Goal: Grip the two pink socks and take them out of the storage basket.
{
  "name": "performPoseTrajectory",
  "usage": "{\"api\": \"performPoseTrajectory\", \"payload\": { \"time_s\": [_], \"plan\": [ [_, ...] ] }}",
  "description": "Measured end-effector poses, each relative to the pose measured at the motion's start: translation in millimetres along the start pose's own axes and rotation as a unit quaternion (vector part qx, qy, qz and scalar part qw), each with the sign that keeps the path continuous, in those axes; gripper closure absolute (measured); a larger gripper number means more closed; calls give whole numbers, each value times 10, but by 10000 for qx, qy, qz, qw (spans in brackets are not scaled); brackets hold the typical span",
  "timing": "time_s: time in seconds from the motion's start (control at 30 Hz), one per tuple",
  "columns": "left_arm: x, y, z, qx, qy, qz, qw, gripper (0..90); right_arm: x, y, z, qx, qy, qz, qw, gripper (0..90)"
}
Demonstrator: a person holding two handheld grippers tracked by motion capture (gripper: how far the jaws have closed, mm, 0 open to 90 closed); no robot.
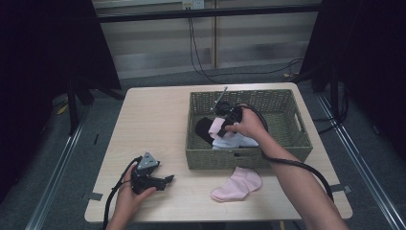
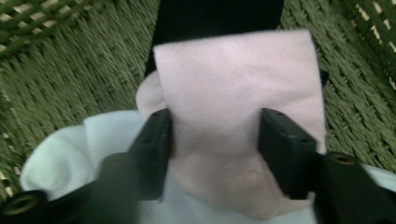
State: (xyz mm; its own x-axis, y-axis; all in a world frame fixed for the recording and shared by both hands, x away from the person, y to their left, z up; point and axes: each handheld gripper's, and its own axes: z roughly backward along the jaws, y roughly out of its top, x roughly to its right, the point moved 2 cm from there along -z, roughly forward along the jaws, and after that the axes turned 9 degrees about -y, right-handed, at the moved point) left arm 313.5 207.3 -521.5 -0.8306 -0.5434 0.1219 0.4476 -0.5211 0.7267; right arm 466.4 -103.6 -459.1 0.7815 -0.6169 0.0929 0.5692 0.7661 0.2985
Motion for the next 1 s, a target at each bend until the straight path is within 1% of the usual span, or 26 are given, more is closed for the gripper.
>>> {"api": "performPoseTrajectory", "payload": {
  "time_s": [0.03,0.07,0.1,0.17,0.23,0.33,0.37,0.43,0.57,0.6,0.73,0.83,0.87,0.9,1.0],
  "plan": [
    [0,0,0,0,0,0,10000,194,-7,-8,-17,-15,22,8,10000,587],
    [0,0,-1,4,0,3,10000,194,-15,-14,-22,-72,-3,16,10000,665],
    [0,0,0,1,0,1,10000,194,-26,-18,-23,-80,10,17,10000,723],
    [0,0,0,0,1,0,10000,194,-29,-19,-4,-57,30,70,10000,793],
    [0,0,0,0,1,0,10000,194,-20,-28,38,-18,118,-25,9999,834],
    [0,0,0,0,-3,0,10000,194,9,-71,138,122,213,-60,9997,839],
    [0,0,0,0,-3,0,10000,194,22,-92,186,185,245,-85,9995,839],
    [-1,0,0,2,-9,-1,10000,194,50,-140,284,305,383,-193,9986,839],
    [0,0,0,0,-3,0,10000,194,97,-241,494,459,506,-252,9973,839],
    [0,0,0,-1,0,-1,10000,194,104,-267,542,477,493,-250,9973,839],
    [0,0,0,1,0,1,10000,194,125,-374,686,473,563,-239,9970,839],
    [0,0,0,-1,1,-2,10000,194,110,-433,782,456,591,-225,9970,839],
    [0,0,0,-1,1,-1,10000,194,111,-452,810,478,630,-175,9967,838],
    [0,0,0,-2,1,-2,10000,194,101,-468,842,465,672,-212,9964,838],
    [0,0,0,1,0,1,10000,194,102,-510,922,495,663,-188,9964,839]
  ]
}}
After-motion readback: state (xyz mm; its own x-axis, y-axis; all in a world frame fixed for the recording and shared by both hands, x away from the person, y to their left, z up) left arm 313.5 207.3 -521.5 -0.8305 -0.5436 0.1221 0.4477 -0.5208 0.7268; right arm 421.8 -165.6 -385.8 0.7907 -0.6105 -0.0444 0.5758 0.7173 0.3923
